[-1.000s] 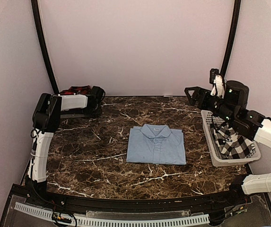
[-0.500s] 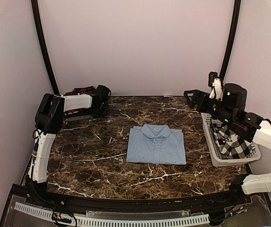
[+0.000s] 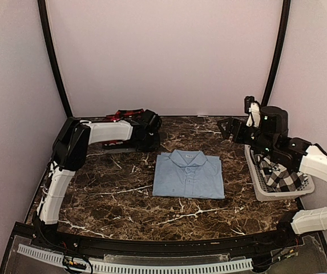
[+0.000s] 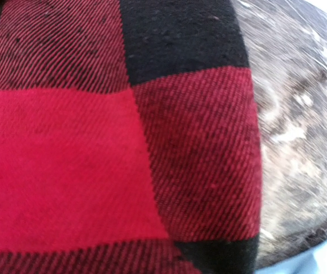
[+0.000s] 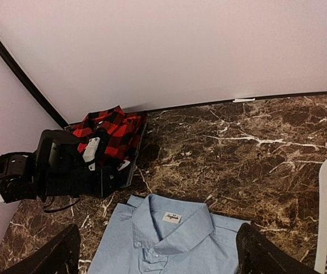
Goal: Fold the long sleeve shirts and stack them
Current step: Move the square-folded shirt to the center of the board.
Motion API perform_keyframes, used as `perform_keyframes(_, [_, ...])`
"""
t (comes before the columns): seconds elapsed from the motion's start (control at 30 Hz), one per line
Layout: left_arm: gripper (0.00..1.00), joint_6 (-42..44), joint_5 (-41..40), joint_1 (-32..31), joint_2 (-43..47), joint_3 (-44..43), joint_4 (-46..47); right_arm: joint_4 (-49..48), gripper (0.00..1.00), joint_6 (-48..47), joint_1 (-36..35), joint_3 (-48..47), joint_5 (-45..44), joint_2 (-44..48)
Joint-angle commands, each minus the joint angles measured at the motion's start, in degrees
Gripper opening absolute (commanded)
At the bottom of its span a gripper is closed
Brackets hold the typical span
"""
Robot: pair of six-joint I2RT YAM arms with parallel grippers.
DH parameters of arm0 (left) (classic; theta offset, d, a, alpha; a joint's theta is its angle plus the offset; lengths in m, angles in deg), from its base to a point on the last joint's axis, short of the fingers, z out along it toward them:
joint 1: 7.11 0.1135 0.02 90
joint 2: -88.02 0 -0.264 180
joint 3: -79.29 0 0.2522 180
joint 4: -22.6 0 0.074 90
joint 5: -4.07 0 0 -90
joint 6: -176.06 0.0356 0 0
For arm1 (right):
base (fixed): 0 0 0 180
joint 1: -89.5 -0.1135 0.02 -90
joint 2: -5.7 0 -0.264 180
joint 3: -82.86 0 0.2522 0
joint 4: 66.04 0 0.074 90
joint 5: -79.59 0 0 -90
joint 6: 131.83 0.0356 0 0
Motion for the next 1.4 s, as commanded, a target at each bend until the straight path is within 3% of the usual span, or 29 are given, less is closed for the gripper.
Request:
perform_keyframes(0.0, [0.00, -3.63, 4.97, -3.91, -0.14, -0.75, -0.82, 2.12, 0.92, 1.35, -0.42, 1.13, 1.78, -2.15])
perform_keyframes(0.7, [0.00, -15.72, 6.07, -14.30, 3.67, 3.01, -1.35, 6.63, 0.99, 4.44, -6.85, 6.01, -1.77, -3.39])
perform_keyframes(0.9, [0.00, -14.86, 8.32, -14.70, 3.75, 1.64, -0.85, 10.50, 0.98, 7.41, -6.83, 7.26, -3.95, -1.72])
perform_keyframes(1.1, [0.10, -12.18, 11.74, -15.00, 3.72, -1.72, -1.85, 14.11, 0.99, 9.53, -6.77, 6.64, -4.57, -2.74])
perform_keyframes(1.37, [0.08, -7.52, 14.55, -15.02, 3.26, -5.89, -1.99, 14.87, 0.99, 10.59, -6.74, 5.62, -4.13, -3.27])
